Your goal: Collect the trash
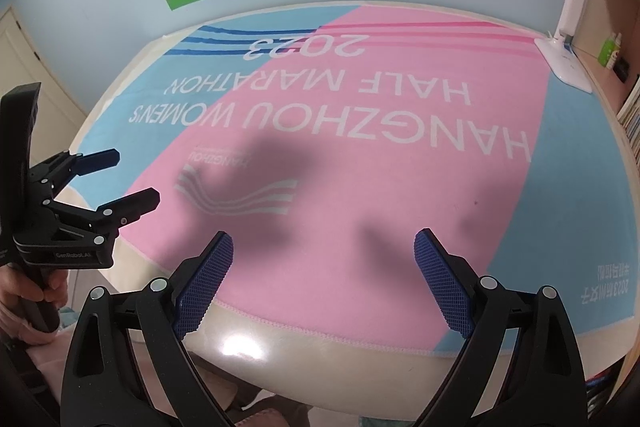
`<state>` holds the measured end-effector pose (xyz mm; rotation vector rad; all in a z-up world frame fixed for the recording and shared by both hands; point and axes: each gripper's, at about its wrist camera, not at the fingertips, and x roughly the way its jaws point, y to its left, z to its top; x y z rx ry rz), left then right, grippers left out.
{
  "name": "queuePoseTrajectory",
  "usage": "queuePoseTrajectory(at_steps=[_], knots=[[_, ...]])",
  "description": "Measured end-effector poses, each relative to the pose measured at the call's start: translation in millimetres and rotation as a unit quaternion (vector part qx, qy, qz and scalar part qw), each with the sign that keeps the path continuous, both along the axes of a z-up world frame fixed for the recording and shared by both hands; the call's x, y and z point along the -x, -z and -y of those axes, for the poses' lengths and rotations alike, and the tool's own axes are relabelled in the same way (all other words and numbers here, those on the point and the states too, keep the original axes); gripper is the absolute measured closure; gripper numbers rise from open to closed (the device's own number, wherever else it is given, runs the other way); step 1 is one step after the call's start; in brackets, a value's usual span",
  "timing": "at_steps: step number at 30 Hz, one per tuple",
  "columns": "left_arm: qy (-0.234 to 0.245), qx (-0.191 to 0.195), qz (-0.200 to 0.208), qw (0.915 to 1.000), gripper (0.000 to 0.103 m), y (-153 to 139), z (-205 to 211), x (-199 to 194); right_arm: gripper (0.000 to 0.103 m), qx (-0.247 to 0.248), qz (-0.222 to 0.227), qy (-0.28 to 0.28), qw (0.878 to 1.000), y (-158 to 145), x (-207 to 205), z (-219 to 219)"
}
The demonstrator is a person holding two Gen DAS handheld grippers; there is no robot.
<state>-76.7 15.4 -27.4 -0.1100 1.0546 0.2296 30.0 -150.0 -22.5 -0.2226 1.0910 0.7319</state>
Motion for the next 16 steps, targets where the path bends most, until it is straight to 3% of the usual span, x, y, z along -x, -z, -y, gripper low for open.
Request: queuePoseTrajectory(at_steps=[16], knots=[[0.005,-0.021,-0.017,0.9996,0.007,6.9,1.8,-6.6,0.012,0.001,-0.001,0.005,1.000,2.9,-9.1,1.1]])
